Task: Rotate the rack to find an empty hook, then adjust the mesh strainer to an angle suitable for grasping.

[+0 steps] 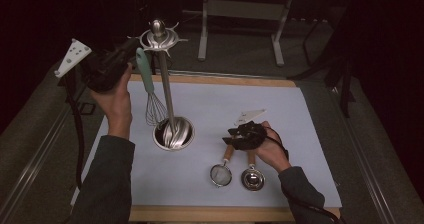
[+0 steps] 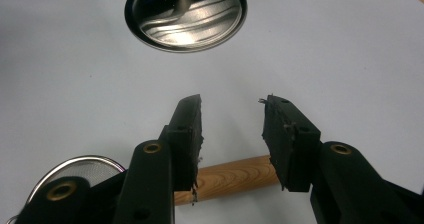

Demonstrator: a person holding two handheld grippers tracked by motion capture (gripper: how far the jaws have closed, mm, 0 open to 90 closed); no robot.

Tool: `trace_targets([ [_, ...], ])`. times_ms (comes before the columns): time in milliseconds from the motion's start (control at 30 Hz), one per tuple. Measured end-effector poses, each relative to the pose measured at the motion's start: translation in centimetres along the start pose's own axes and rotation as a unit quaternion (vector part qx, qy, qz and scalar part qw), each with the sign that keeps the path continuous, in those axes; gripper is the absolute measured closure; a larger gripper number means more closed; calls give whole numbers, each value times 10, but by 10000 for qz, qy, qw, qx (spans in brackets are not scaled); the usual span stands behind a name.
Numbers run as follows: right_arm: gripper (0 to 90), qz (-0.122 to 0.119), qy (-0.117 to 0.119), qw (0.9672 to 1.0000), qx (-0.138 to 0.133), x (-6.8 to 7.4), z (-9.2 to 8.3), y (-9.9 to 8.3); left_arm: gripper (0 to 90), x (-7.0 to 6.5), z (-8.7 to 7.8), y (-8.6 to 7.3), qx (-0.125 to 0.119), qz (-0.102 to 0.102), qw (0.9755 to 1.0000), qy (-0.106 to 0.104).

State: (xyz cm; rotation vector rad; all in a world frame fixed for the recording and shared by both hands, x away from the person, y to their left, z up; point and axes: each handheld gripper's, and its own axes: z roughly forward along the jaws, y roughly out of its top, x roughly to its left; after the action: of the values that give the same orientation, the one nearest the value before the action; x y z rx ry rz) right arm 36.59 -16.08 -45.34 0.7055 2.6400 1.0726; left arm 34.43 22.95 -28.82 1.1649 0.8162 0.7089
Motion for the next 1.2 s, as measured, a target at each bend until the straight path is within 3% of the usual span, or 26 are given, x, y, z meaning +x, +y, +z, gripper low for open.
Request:
trace_targets([
  [667, 582, 75, -35, 10000, 39, -4, -1, -5, 900, 0, -5, 3, -16, 142, 9998, 124],
  [733, 577, 106, -58, 9999, 54, -6, -2, -7, 900, 0, -7, 3, 50, 252, 9993, 267],
  [867, 576, 204, -78, 9997, 52, -9, -3, -11, 900, 3, -11, 2, 114, 282, 9991, 311],
  [1000, 577, 274, -122, 9995, 65, -11, -5, -14, 900, 7, -14, -1, 148, 271, 9989, 357],
  [1100, 576, 319, -144, 9994, 51, -13, -7, -16, 900, 10, -18, -10, 289, 395, 9979, 418],
  [1200, 577, 331, -167, 9993, 79, -14, -10, -18, 897, 14, -22, -18, 364, 342, 9979, 424],
])
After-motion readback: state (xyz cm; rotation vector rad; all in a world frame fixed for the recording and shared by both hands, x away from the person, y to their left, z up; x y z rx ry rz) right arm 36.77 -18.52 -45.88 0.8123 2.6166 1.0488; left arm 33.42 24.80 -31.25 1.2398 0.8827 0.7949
